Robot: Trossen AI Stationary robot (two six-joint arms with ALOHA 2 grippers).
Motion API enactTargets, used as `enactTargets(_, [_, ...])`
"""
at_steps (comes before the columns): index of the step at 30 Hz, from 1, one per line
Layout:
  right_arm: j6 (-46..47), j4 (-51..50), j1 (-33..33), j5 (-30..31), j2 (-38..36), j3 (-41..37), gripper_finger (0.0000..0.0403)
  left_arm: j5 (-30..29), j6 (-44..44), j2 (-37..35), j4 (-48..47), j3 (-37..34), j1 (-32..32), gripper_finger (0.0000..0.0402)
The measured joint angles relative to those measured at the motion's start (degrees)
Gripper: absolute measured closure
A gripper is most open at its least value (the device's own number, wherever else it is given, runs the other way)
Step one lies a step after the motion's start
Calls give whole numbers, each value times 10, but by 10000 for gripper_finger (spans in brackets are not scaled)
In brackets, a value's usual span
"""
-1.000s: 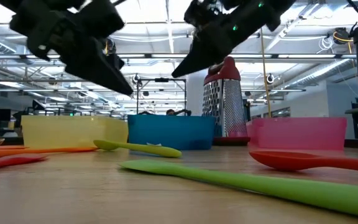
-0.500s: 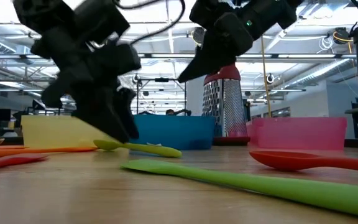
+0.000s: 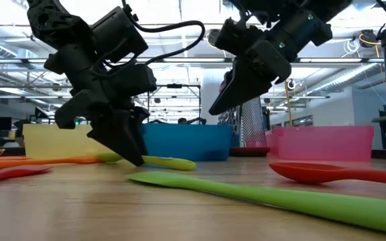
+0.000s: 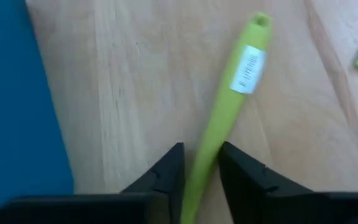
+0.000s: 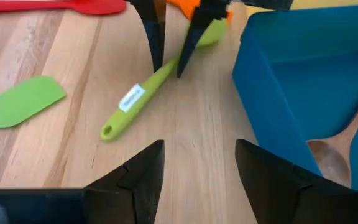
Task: Pick & Place Kitchen Items
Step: Put the green serving spoon into the blue bin
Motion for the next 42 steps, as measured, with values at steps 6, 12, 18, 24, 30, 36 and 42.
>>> enactTargets(6, [1,1,0,0,0,-1,213,-3,-62,1,12,0,-12,368])
enactTargets(12, [1,18,0,0,0,-1,217,30,-75,-11,36,-2,-45,367])
enactTargets(18, [-1,30,0,1,0,-1,218,-2,-86,-66,31,-2,-74,357])
enactTargets(24, [12,7,0,0,0,-1,218,-88,-58,-166,-45,-1,-81,367])
enactTargets(30, [52,-82,0,0,-3,-1,220,-108,-12,-227,-63,-1,-61,352])
enactTargets(36, [41,-54,0,1,-3,-1,219,-109,42,-234,-97,-1,-12,363])
enactTargets(42, [-57,77,0,74,-4,-1,226,-110,91,-231,-99,-1,33,353])
